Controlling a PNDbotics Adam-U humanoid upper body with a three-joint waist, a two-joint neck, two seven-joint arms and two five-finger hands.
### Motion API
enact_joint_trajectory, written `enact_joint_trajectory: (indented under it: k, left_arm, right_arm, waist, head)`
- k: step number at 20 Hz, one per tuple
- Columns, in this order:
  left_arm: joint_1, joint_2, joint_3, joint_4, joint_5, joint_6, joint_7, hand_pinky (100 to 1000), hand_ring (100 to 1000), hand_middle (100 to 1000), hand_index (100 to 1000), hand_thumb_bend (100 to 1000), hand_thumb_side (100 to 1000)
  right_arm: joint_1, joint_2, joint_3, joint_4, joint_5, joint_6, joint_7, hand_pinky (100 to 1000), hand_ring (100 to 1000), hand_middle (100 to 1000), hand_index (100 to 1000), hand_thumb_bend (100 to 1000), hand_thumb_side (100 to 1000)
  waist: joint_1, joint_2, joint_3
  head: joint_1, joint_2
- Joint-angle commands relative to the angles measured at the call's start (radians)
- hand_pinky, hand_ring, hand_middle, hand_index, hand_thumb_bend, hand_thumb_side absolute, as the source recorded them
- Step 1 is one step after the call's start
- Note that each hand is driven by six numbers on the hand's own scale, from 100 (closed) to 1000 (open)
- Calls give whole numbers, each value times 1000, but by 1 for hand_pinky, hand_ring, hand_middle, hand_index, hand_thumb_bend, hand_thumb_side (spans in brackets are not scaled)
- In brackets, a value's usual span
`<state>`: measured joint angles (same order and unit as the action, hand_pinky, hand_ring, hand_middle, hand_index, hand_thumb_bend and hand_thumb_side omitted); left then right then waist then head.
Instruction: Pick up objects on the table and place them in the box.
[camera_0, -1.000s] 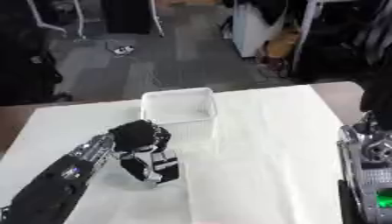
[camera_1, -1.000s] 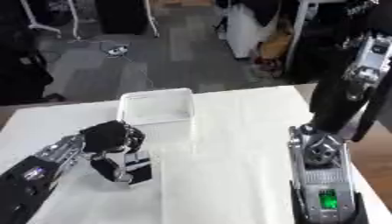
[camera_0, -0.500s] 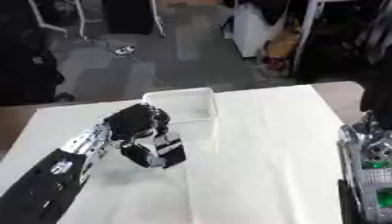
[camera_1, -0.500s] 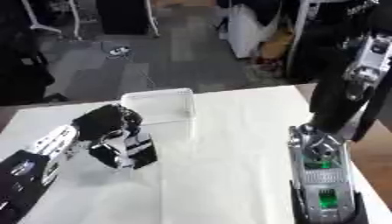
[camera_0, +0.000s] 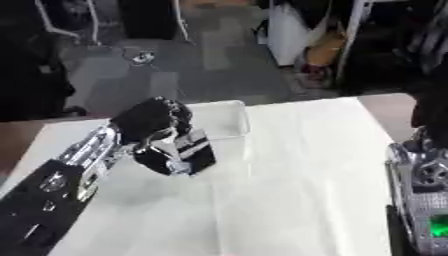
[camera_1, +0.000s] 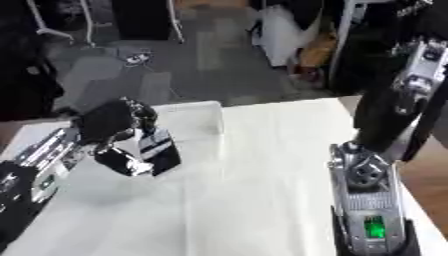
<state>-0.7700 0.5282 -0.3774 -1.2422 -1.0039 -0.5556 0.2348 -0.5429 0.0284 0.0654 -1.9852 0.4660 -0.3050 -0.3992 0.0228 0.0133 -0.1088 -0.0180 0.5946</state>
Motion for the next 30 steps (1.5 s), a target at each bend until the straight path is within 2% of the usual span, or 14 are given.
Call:
enact_joint_trajectory:
  k: [1, 4, 9, 14, 19, 24, 30]
  left_arm:
    - [-34, 41, 20, -42, 18, 25, -11, 100, 100, 138, 300, 270, 932]
    - [-48, 45, 28, -40, 12, 39, -22, 100, 100, 140, 299, 269, 931]
    - [-70, 30, 41, 24, -46, 45, -20, 100, 100, 150, 297, 268, 929]
    - [-105, -6, 57, 135, -195, 28, 36, 100, 100, 173, 292, 263, 924]
    - [-156, -45, 88, 272, -395, 14, 163, 100, 118, 201, 282, 251, 920]
    - [-211, -78, 167, 444, -646, 138, 306, 100, 131, 222, 275, 240, 916]
    - [-283, -131, 266, 611, -862, 321, 425, 100, 151, 242, 273, 229, 917]
  right_arm:
    - [-15, -13, -3, -15, 4, 2, 0, 836, 736, 726, 821, 103, 1000]
    - [-16, -12, -3, -15, 4, 2, -2, 836, 736, 726, 821, 102, 1000]
    - [-17, -10, -3, -15, 5, 1, -2, 836, 736, 726, 821, 101, 1000]
    - [-20, 1, 1, -15, 2, -1, -1, 835, 736, 726, 821, 100, 1000]
    - [-24, 22, 9, -15, -4, -8, 2, 835, 735, 726, 821, 100, 1000]
    - [-29, 56, 25, -15, -16, -23, 10, 835, 735, 725, 822, 100, 1000]
    - [-31, 89, 40, -15, -28, -36, 20, 834, 735, 725, 822, 100, 1000]
  waist:
    - [2, -14, 1]
    - [2, -14, 1]
    - [1, -12, -2]
    - [-1, -7, -13]
    - [-2, 1, -38]
    - [1, 14, -75]
    - [7, 25, -108]
  head:
    - [-30, -50]
    - [-59, -97]
    - [-87, -150]
    - [-78, -169]
    - [-49, -182]
    - [-2, -196]
    - [38, -205]
